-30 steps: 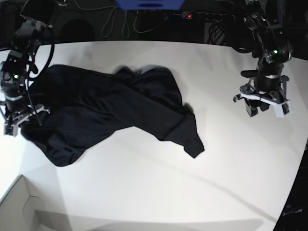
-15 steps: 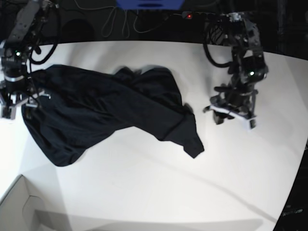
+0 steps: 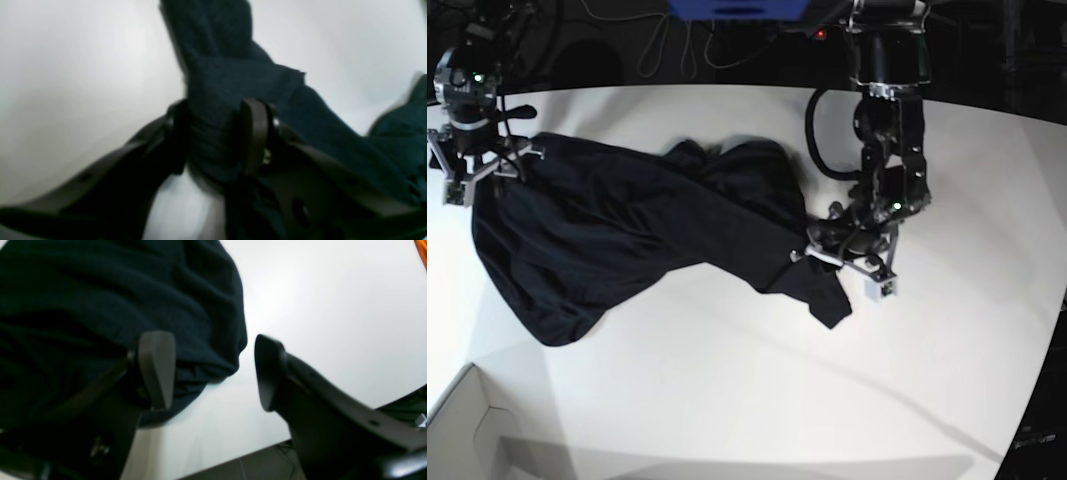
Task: Layout the t-shirt on the table in an organized manner, then fold the t-shirt properly
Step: 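Lower the left gripper and grasp the shirt's loose end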
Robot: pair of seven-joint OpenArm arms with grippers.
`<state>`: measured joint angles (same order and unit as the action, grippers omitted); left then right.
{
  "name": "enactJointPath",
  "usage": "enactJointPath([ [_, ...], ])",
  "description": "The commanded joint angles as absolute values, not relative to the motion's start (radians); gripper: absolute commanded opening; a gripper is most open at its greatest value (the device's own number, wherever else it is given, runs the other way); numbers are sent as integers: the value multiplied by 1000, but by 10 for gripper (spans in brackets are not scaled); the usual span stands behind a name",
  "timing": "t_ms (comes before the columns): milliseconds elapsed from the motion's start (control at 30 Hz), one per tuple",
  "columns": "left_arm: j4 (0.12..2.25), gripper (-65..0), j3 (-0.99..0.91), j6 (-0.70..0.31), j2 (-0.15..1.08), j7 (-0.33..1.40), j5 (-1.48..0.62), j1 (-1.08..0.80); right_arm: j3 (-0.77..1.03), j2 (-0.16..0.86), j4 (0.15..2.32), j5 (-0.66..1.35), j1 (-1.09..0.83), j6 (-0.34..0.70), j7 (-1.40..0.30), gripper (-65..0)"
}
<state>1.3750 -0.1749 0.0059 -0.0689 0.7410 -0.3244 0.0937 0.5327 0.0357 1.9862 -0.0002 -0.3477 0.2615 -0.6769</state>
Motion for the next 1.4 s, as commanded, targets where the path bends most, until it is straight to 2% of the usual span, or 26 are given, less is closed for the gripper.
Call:
enactJointPath([
  [0, 1376, -407, -173, -2, -73, 727, -332, 120, 538, 45, 2006, -2, -346, 252, -651, -269],
  [67, 1362, -418, -173, -4, -73, 727, -332, 127, 538, 45, 2006, -2, -346, 252, -651, -269],
  [100, 1365, -444, -173, -4, -73, 727, -335, 127, 538, 45, 2006, -2, -346, 252, -651, -269],
  [133, 1366, -492, -173, -5, -71, 727, -343, 124, 538, 45, 2006, -2, -346, 252, -651, -269],
  [200, 1402, -630, -173, -5, -70, 727, -351, 120, 538, 45, 2005, -2, -346, 252, -651, -269],
  [233, 1429, -650, -173, -5, -67, 728, -357, 119, 538, 45, 2006, -2, -346, 252, -651, -269],
  [300, 1484, -635, -176, -5, -65, 728, -366, 107, 538, 47, 2005, -2, -346, 252, -651, -269],
  [667, 1805, -649, -182, -5, -62, 737, -361, 99, 533, 45, 2005, -2, -338, 252, -651, -269],
  [767, 1856, -649, -180, -2, -25, 737, -361, 107, 532, 45, 2005, -2, -341, 254, -651, -269],
  [1033, 1762, -646, -183, -2, 30, 737, -369, 131, 496, 15, 2003, -2, -343, 437, -657, -269],
  [1367, 1724, -630, -213, 1, 79, 737, -371, 30, 496, 7, 2000, -2, -337, 446, -656, -269],
])
